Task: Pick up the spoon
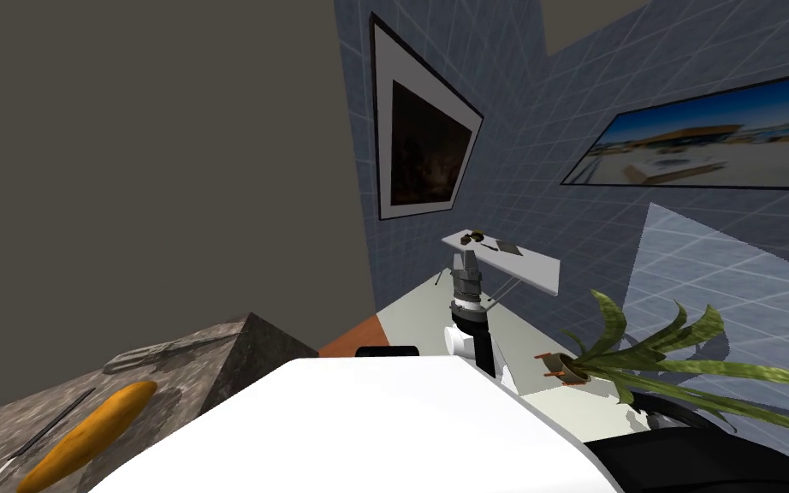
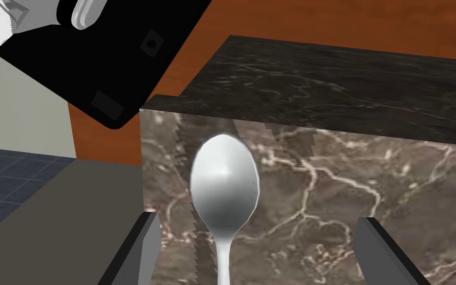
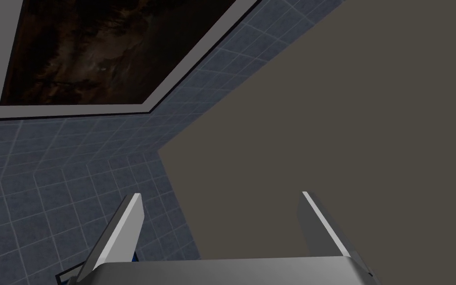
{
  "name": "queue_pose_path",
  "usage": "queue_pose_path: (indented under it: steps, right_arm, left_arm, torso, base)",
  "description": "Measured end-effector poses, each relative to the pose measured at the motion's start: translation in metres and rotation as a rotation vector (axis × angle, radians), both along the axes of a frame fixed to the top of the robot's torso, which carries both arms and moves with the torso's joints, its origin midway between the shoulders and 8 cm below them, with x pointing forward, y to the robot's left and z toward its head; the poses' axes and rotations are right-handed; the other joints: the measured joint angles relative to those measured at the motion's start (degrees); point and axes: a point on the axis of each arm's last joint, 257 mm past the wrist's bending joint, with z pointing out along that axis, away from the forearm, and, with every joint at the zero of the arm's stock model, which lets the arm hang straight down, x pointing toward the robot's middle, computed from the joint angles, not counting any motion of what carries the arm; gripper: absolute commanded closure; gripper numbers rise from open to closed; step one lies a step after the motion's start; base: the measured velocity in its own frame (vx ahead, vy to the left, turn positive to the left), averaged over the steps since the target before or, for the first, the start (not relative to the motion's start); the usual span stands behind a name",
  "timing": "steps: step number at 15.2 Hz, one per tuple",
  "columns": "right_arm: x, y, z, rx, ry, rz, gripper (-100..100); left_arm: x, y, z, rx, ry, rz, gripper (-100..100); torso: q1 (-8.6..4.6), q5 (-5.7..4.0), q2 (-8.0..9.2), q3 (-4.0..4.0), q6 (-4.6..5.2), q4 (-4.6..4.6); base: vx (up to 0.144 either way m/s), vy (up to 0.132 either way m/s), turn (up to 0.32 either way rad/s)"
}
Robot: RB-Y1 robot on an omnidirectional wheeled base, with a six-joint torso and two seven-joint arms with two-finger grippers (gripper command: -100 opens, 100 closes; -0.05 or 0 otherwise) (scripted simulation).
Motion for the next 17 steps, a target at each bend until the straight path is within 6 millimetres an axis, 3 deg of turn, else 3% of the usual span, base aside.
queue_pose_path:
  steps: [7, 8, 17]
  right_arm:
    - [0.000, 0.000, 0.000, 0.000, 0.000, 0.000, 0]
    - [0.000, 0.000, 0.000, 0.000, 0.000, 0.000, 0]
    - [0.000, 0.000, 0.000, 0.000, 0.000, 0.000, 0]
  left_arm:
    - [0.007, -0.003, -0.021, -0.009, 0.000, -0.010, -100]
    - [0.007, -0.003, -0.021, -0.008, 0.001, -0.010, 100]
    - [-0.003, 0.002, 0.005, 0.004, 0.002, 0.003, 100]
  torso:
    - [0.14, 0.05, 0.00, 0.00, 0.01, 0.00]
    - [0.10, 0.04, 0.00, 0.00, 0.01, 0.00]
    - [-0.19, -0.05, -0.04, -0.03, 0.05, -0.02]
  base:
    - [-0.005, 0.029, 0.017]
    - [0.001, -0.009, -0.031]
    - [0.005, -0.027, -0.021]
